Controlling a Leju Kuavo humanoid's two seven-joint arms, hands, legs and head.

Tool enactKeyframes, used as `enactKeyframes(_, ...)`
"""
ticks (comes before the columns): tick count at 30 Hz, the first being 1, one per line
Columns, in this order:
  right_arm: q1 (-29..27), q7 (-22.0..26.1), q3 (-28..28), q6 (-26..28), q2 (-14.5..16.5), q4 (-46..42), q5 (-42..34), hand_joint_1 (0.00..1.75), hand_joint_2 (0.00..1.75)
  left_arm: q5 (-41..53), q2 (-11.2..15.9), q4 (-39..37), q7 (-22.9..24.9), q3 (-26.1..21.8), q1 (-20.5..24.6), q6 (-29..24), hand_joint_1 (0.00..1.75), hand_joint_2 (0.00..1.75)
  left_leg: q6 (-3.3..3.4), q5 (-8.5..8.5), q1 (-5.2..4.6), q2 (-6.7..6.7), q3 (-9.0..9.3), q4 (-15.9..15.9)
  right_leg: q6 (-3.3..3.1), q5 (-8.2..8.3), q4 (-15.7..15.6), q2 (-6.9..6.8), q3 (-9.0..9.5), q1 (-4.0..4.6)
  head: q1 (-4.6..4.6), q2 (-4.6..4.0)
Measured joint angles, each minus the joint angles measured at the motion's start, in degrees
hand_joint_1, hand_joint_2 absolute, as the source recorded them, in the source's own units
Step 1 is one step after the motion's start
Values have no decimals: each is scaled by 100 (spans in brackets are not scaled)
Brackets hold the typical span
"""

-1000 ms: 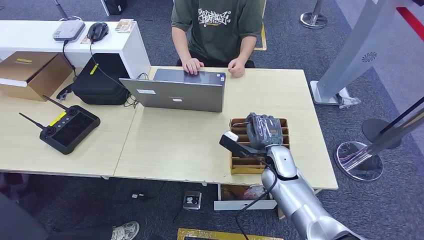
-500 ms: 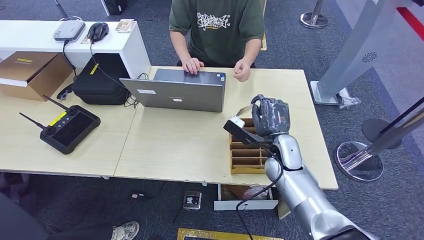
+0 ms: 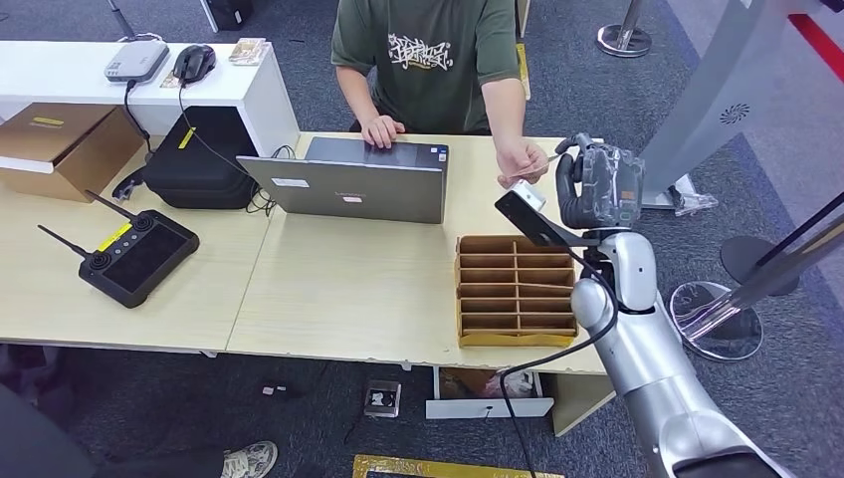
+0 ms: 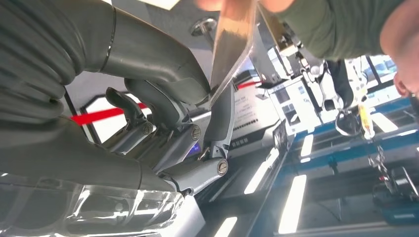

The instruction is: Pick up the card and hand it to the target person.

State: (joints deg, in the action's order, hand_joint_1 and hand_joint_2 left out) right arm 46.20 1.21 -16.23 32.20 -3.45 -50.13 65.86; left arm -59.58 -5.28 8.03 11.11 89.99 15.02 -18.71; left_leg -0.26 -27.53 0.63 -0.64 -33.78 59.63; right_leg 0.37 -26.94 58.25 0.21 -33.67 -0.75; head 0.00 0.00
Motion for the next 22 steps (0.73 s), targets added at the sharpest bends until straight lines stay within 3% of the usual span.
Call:
enactKeyframes(2, 43, -22, 8, -10, 30, 143, 18, 170, 175, 3, -5, -1, 1, -3, 3, -4, 0, 0, 1, 0, 0, 0, 2, -1, 0, 0, -1, 0, 2, 0, 0, 0)
enactKeyframes(5, 39, 1, 6, 37, 48, 252, 22, 139, 175, -10, -6, 0, -20, -11, -1, -16, 0, 0, 2, 1, 1, 1, 7, -6, 0, 2, -7, -1, 8, 2, 0, 0)
enactKeyframes(7, 36, 2, 7, 42, 48, 257, 22, 133, 175, -11, -6, 0, -22, -12, -2, -18, 0, 0, 1, 0, 1, -1, 4, -3, 1, 0, -4, -1, 6, 1, 0, 0)
enactKeyframes(11, -36, -6, 10, 112, 42, 281, 52, 0, 175, 4, -3, -2, -18, -1, -18, -17, 0, 0, 2, 0, 2, 0, 9, -9, -1, 1, -13, -3, 14, 3, 0, 0)
enactKeyframes(22, -646, -117, -80, 464, -88, -405, 368, 0, 175, -33, 16, 11, -97, -24, -59, -43, 0, 0, 0, 1, 4, -9, 11, -10, -1, 0, -15, -10, 17, 5, 0, 0)
